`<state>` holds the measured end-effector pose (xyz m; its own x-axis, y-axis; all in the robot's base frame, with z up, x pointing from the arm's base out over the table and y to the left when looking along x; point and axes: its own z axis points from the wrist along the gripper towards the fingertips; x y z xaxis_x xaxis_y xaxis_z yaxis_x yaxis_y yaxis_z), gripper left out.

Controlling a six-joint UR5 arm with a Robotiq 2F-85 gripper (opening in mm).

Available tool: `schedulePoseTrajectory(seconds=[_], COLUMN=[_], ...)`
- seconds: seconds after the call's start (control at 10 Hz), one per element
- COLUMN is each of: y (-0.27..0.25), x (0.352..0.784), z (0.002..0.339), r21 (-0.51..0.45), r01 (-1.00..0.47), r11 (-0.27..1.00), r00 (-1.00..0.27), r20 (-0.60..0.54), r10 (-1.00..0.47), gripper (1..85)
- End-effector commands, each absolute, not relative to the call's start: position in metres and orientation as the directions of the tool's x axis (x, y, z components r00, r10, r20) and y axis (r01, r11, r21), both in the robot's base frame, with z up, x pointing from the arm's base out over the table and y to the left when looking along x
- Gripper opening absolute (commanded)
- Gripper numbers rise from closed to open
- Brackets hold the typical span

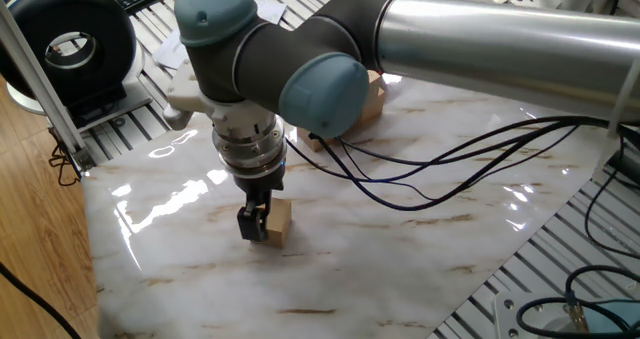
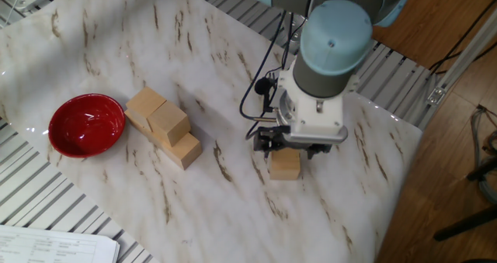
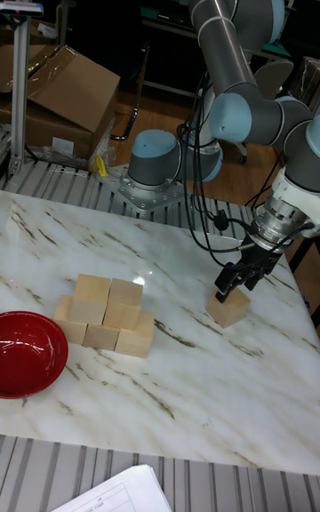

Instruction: Stack the blocks into a pyramid shape

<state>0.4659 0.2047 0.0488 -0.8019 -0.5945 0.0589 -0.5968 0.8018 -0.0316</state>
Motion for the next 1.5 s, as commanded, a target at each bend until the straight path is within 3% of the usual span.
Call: schedulePoseTrajectory(seconds=[0.0, 0.1, 1.0, 1.4], y=[0.202, 0.193, 0.205, 0.202], x=[0.471, 0.470, 0.477, 0.483], z=[0.044, 0.042, 0.027, 0.025], r21=[-0.035, -0.053, -0.055, -0.071], r01=[-0.597, -0.606, -0.593, -0.586], r11=[0.801, 0.794, 0.804, 0.807], r00=[-0.802, -0.795, -0.805, -0.810], r20=[0.062, 0.076, 0.036, 0.024], r10=[-0.595, -0.602, -0.592, -0.586], gripper=[82.0, 78.7, 78.7, 73.0])
